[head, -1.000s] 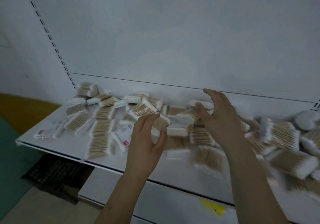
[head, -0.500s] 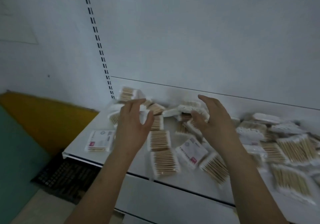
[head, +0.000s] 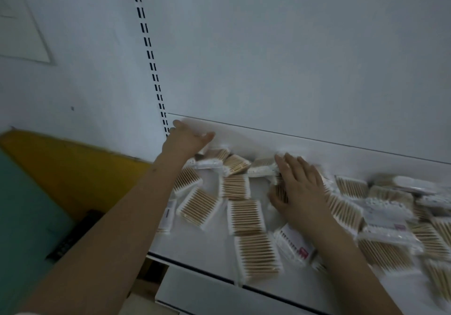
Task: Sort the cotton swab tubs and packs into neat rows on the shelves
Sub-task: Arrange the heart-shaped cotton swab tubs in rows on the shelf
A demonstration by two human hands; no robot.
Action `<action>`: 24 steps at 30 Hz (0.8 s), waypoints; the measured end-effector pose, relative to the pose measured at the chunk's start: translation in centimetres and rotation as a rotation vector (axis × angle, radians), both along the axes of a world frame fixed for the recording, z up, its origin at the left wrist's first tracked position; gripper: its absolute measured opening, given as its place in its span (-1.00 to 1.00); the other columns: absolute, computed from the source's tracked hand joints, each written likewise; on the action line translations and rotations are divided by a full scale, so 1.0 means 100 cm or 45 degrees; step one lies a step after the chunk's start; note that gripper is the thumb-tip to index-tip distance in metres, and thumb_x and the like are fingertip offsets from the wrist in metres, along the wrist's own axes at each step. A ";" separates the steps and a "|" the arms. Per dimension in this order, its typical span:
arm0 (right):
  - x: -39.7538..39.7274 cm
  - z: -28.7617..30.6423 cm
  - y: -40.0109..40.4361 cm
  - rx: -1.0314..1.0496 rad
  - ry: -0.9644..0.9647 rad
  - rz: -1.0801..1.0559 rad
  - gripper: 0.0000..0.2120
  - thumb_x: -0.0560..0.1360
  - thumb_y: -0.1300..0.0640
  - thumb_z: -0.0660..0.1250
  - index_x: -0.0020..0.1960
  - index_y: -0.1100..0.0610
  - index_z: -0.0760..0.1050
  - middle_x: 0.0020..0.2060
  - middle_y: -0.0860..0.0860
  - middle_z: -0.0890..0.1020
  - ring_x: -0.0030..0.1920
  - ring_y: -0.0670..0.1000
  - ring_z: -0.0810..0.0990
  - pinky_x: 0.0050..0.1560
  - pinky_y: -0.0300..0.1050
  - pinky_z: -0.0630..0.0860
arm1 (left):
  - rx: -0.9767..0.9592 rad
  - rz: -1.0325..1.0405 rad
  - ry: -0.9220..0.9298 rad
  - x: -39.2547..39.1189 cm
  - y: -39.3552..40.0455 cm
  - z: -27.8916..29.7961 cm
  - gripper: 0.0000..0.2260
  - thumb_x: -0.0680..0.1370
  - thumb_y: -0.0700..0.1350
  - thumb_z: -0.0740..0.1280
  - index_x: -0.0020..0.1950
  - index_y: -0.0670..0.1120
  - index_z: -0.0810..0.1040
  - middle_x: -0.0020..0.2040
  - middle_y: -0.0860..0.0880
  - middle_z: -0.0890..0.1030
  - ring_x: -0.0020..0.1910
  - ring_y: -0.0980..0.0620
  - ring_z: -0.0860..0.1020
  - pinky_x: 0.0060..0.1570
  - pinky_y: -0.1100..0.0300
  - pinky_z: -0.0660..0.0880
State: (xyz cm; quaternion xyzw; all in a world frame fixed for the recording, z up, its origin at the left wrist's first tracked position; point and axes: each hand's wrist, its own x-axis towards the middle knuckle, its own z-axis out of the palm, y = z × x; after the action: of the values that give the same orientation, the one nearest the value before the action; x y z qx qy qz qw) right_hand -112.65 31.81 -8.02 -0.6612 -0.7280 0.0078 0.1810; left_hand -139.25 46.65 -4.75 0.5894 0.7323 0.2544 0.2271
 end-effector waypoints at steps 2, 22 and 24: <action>0.001 -0.002 0.002 0.005 -0.004 0.001 -0.27 0.45 -0.17 0.21 0.56 0.08 0.24 0.51 0.12 0.33 0.51 0.23 0.25 0.51 0.22 0.14 | -0.005 0.019 0.068 0.003 0.004 -0.009 -0.06 0.35 0.30 0.49 0.40 -0.23 0.08 0.29 -0.25 0.47 0.23 -0.26 0.52 0.18 -0.09 0.52; 0.066 0.043 -0.066 0.206 0.511 -0.132 -0.50 0.59 -0.01 0.32 0.49 0.01 0.34 0.49 -0.07 0.33 0.48 -0.06 0.26 0.45 -0.17 0.18 | 0.602 -0.566 -0.271 0.132 -0.093 0.079 -0.43 0.38 0.09 0.56 0.27 0.02 0.39 0.01 0.08 0.55 -0.13 0.19 0.58 -0.15 0.28 0.50; 0.088 0.040 -0.087 0.243 0.527 -0.247 -0.52 0.59 -0.02 0.32 0.47 0.01 0.36 0.47 -0.06 0.36 0.47 -0.07 0.28 0.39 -0.24 0.16 | 0.632 -0.669 -0.312 0.162 -0.100 0.078 -0.43 0.37 0.08 0.57 0.27 0.05 0.39 0.04 0.04 0.57 -0.11 0.14 0.60 -0.11 0.23 0.54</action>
State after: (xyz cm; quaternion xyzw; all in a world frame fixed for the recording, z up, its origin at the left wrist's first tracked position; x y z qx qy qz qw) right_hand -103.85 23.10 -3.98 -0.6921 -0.6061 0.0567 0.3879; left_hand -123.09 36.65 3.04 0.7593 0.4397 0.4257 0.2210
